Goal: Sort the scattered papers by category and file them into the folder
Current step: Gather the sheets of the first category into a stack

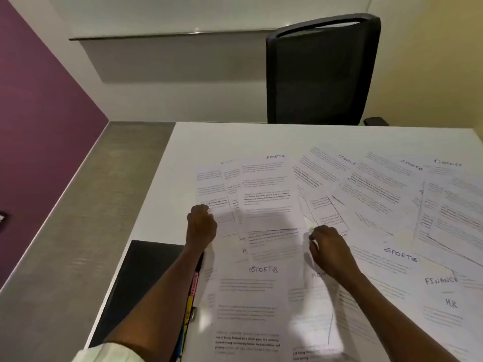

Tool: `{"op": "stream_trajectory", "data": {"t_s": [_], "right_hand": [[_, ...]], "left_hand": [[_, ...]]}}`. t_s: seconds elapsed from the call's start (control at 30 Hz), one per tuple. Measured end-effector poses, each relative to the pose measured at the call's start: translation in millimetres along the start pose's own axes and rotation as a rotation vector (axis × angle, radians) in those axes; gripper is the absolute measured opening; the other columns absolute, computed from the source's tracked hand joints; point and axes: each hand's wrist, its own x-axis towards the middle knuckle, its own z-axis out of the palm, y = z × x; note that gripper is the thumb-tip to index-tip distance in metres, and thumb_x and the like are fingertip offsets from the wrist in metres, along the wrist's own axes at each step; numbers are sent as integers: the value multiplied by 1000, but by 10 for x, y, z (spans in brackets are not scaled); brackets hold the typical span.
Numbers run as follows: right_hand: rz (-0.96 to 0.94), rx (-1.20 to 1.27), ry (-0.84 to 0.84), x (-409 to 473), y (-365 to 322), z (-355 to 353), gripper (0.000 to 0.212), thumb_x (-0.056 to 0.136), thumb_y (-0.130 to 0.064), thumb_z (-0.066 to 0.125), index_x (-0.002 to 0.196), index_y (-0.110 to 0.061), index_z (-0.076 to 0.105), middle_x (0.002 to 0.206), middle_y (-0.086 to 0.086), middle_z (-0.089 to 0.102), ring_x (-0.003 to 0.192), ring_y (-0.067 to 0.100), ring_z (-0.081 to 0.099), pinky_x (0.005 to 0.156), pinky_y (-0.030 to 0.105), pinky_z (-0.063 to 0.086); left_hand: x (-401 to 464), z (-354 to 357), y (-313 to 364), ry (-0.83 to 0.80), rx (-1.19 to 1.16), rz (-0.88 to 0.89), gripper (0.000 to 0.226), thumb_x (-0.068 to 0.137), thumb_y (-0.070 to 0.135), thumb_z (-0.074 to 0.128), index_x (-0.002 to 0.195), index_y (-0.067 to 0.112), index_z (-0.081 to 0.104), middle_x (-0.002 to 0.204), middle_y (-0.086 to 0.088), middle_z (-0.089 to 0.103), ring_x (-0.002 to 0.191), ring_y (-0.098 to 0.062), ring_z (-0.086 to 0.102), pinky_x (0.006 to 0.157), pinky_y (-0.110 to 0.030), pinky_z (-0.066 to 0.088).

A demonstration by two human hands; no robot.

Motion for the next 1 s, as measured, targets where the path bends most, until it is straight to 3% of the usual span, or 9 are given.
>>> {"op": "stream_trajectory", "data": {"t_s": [0.1, 0.2, 0.3, 0.4, 0.5, 0.63, 0.8, 0.9, 1.0], "right_hand": [[-40, 29, 36, 171, -109, 87, 21, 74, -4, 73, 95, -4, 71, 101, 13, 69, 86, 33, 64, 66, 40, 56], [-165, -25, 80, 336, -289, 192, 35, 83, -17, 63, 116, -3, 66, 122, 19, 64, 103, 37, 63, 80, 43, 56], [-292, -121, -42, 527, -443, 367, 52, 96, -35, 48, 144, -16, 46, 153, 15, 36, 136, 34, 41, 104, 46, 42], [-309, -191, -168, 626, -571, 557, 57, 97, -49, 38, 149, -27, 35, 159, 9, 21, 143, 32, 27, 109, 50, 33], [-239, -201, -273, 584, -526, 689, 57, 99, -52, 22, 146, -25, 42, 156, 9, 26, 137, 37, 40, 96, 56, 48], [-242, -197, -250, 520, -448, 784, 61, 100, -50, 12, 149, -22, 36, 158, 10, 25, 140, 38, 34, 97, 55, 46], [-232, -200, -246, 514, -482, 807, 61, 100, -49, 10, 149, -21, 34, 159, 12, 23, 141, 39, 31, 98, 57, 45], [-217, -214, -281, 519, -503, 785, 60, 101, -49, 12, 149, -22, 34, 159, 11, 23, 141, 38, 32, 99, 57, 44], [-203, -215, -331, 531, -505, 772, 58, 96, -48, 30, 149, -24, 36, 159, 11, 23, 141, 38, 33, 99, 56, 43]], "left_hand": [[348, 48, -68, -90, 33, -253, 44, 98, 16, 53, 135, -5, 41, 136, -25, 44, 126, -41, 43, 104, -46, 38], [591, 182, -98, -162, -61, -468, 82, 92, 43, 64, 148, 0, 21, 144, -26, 32, 132, -43, 34, 104, -51, 38], [689, 374, -148, -181, 26, -493, 110, 82, 54, 72, 155, 5, 5, 146, -24, 24, 134, -43, 29, 103, -54, 39], [744, 477, -192, -149, 67, -463, 119, 78, 51, 77, 154, 2, 0, 145, -25, 23, 130, -43, 34, 103, -50, 42], [805, 466, -318, -141, -93, -492, 106, 79, 38, 82, 149, -4, 14, 141, -26, 36, 124, -41, 47, 102, -44, 45], [848, 281, -505, -21, -271, -560, 64, 79, 16, 82, 125, -2, 42, 130, -21, 59, 117, -39, 58, 95, -42, 50], [808, 134, -667, 16, -305, -517, 46, 85, 23, 76, 119, 0, 57, 123, -15, 66, 107, -36, 65, 89, -42, 54], [824, -37, -516, 209, -285, -493, 38, 91, 23, 67, 119, 0, 58, 120, -20, 66, 108, -40, 64, 89, -46, 54], [853, -329, -109, 506, -235, -359, 26, 94, 20, 62, 108, -1, 57, 109, -24, 68, 99, -43, 65, 79, -43, 49]]}}
